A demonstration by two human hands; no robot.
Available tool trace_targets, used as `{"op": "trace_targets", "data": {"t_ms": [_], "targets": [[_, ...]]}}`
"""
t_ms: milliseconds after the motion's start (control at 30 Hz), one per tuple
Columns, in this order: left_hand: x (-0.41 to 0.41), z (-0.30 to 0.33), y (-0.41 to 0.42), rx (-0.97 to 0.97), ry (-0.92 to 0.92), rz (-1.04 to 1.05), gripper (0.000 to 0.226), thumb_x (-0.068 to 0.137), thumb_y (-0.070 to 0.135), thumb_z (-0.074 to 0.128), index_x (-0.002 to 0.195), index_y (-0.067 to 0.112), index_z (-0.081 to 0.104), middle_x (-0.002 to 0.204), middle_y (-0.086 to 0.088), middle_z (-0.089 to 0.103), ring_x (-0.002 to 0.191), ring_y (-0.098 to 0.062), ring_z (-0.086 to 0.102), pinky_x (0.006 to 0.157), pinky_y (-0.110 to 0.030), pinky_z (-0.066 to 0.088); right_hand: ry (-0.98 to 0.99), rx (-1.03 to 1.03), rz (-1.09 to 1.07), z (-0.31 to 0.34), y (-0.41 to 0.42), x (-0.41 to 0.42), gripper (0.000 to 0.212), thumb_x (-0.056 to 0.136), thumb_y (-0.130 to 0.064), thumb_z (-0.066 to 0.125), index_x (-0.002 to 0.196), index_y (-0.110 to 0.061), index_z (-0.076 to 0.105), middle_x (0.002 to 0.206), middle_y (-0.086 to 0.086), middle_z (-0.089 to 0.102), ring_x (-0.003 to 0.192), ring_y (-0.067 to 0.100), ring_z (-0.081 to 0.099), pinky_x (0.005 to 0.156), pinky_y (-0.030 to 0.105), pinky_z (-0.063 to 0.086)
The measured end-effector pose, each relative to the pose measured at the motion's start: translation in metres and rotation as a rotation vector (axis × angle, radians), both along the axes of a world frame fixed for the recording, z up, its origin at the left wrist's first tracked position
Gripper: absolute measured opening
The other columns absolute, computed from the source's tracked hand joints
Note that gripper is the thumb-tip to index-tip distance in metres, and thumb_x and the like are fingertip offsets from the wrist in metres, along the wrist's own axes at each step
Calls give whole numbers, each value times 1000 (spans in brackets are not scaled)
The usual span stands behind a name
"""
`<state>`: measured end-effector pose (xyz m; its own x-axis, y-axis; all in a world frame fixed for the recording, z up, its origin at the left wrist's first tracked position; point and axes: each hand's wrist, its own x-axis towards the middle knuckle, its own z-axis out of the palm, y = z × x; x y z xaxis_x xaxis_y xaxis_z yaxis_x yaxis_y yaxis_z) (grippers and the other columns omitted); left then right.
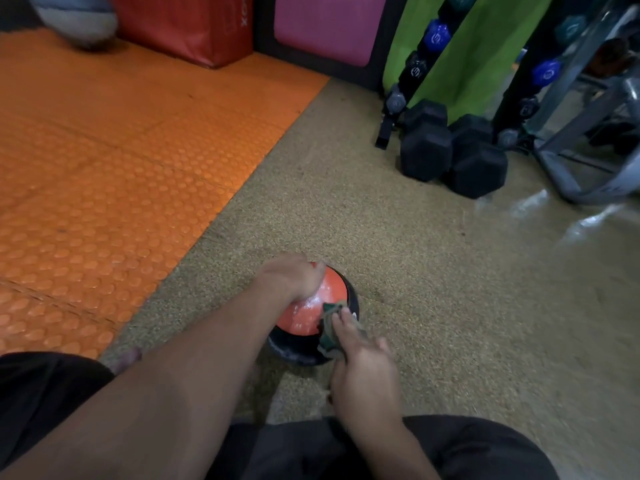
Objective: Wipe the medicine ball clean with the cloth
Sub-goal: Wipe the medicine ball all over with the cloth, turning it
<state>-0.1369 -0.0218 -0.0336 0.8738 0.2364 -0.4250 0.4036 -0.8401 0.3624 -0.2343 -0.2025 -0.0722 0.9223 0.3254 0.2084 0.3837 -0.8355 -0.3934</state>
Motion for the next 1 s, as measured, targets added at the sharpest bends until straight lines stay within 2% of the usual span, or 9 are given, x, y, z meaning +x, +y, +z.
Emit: {"op": "trace_targets", "data": {"t_ms": [100,200,300,433,533,667,800,900,1000], "targets": [[-1,-6,2,26,26,21,77,106,67,16,165,21,30,169,-16,30,155,-38,30,124,-51,30,72,130,-44,8,-10,30,58,84,3,57,138,-17,66,145,-4,59,124,13,65,111,36,47],[1,-15,15,29,-2,-18,77,100,75,14,163,34,33,168,-11,36,153,-37,34,122,-53,32,105,71,9,17,-9,46,56,91,-19,62,147,-18,57,152,-6,52,132,11,58,116,36,43],[1,-25,27,-239,-122,-26,60,106,66,36,154,34,50,167,-1,39,153,-28,33,122,-43,26,111,11,89,11,-9,42,68,96,-44,60,158,-25,40,163,-10,37,147,3,38,126,36,24],[-8,-29,30,-562,-179,152,24,92,64,68,109,49,74,130,6,57,116,-18,55,97,-31,40,268,113,114,1,-5,39,85,91,-66,62,160,-54,13,168,-32,-4,154,9,18,125,44,0],[-14,-33,39,-676,-174,256,34,64,82,70,87,57,74,123,8,70,110,-22,67,103,-41,53,317,297,154,0,2,39,87,88,-55,74,157,-55,21,165,-36,-2,153,-5,10,128,51,20],[-21,-39,39,-627,-214,278,68,62,85,66,119,49,75,136,9,65,121,-24,62,109,-43,47,342,392,166,-4,1,29,88,86,-44,81,158,-47,31,165,-34,9,150,-14,9,125,29,24],[-36,-51,42,-645,-219,283,44,74,70,73,109,43,77,127,15,65,119,-18,61,100,-33,45,337,389,194,-7,-2,9,82,87,-38,82,156,-45,36,164,-33,15,149,-15,15,117,8,20],[-41,-48,44,-671,-205,291,10,92,49,71,96,40,74,120,14,70,115,-17,62,86,-28,43,393,445,256,-6,-5,15,69,95,-24,75,153,-41,44,166,-25,24,150,-10,22,119,13,26],[-36,-45,36,-505,-218,232,25,96,54,61,115,44,74,138,13,65,119,-18,59,92,-31,41,378,449,217,-5,-11,24,62,100,-6,63,149,-41,50,162,-24,34,150,-4,30,123,26,29]]}}
